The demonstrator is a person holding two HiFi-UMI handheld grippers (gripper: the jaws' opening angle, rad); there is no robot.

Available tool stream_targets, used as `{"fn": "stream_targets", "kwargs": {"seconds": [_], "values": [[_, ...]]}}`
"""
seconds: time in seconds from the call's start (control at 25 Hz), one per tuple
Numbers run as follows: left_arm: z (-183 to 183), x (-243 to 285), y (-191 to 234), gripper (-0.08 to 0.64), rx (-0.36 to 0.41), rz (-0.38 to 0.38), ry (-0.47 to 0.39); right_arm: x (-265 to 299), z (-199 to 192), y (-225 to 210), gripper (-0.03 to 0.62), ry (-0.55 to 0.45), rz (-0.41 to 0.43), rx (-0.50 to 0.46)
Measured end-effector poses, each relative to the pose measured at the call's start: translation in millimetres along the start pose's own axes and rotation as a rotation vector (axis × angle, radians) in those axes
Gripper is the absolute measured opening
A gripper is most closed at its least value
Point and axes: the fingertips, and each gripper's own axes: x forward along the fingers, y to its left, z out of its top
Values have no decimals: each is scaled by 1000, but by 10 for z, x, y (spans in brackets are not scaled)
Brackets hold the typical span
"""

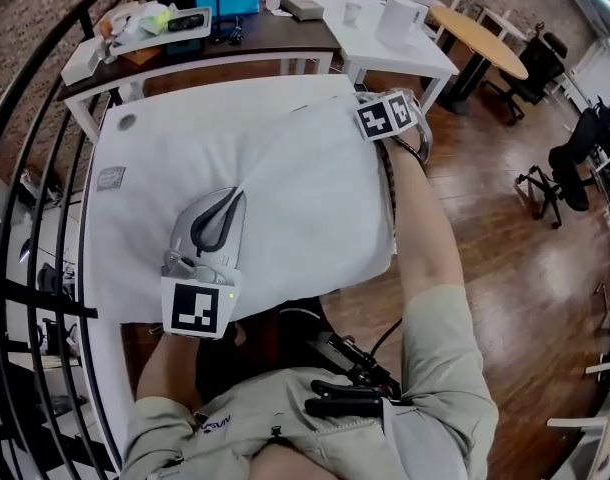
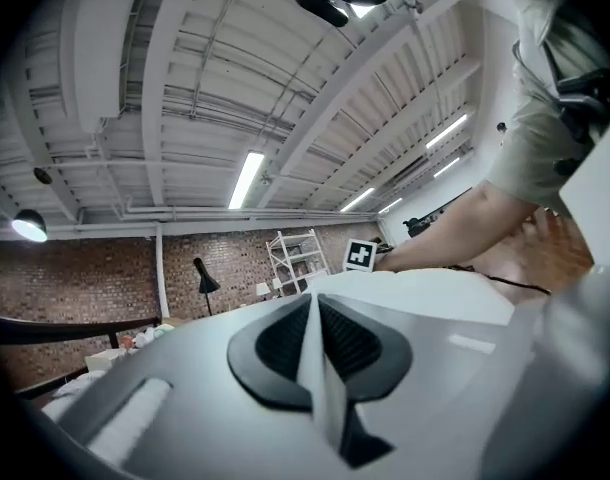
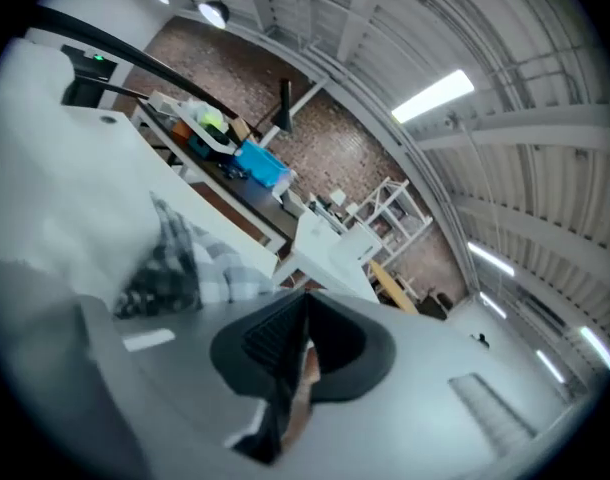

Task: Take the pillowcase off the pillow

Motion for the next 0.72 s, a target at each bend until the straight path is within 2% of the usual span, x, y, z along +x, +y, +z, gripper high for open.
{"fn": "stream_targets", "kwargs": {"seconds": [0.08, 0.16, 0.28, 0.36, 0.44, 0.48, 0.56, 0.64, 0.72], "values": [[-67, -18, 160, 15, -88, 48, 17, 115, -306, -96, 9, 39, 11, 49], [-191, 33, 289, 16, -65, 50, 56, 126, -441, -17, 9, 6, 85, 118], [-368, 228, 388, 21, -8, 24, 104, 50, -477, 300, 10, -70, 244, 232], [-445, 421, 415, 32, -12, 13, 147, -62, -395, 408, 15, -135, 321, 288], [-519, 611, 415, 70, -16, -11, 202, -265, -242, 428, 74, -214, 385, 344], [-559, 677, 398, 97, -19, -30, 230, -405, -168, 410, 106, -254, 406, 375], [-580, 706, 360, 154, -24, -65, 260, -793, -29, 330, 127, -350, 420, 432], [-355, 570, 362, 172, -20, -61, 212, -1371, 104, 274, 127, -476, 426, 455], [-20, 253, 332, 176, -11, -53, 129, -2103, 210, 398, 127, -624, 465, 421]]}}
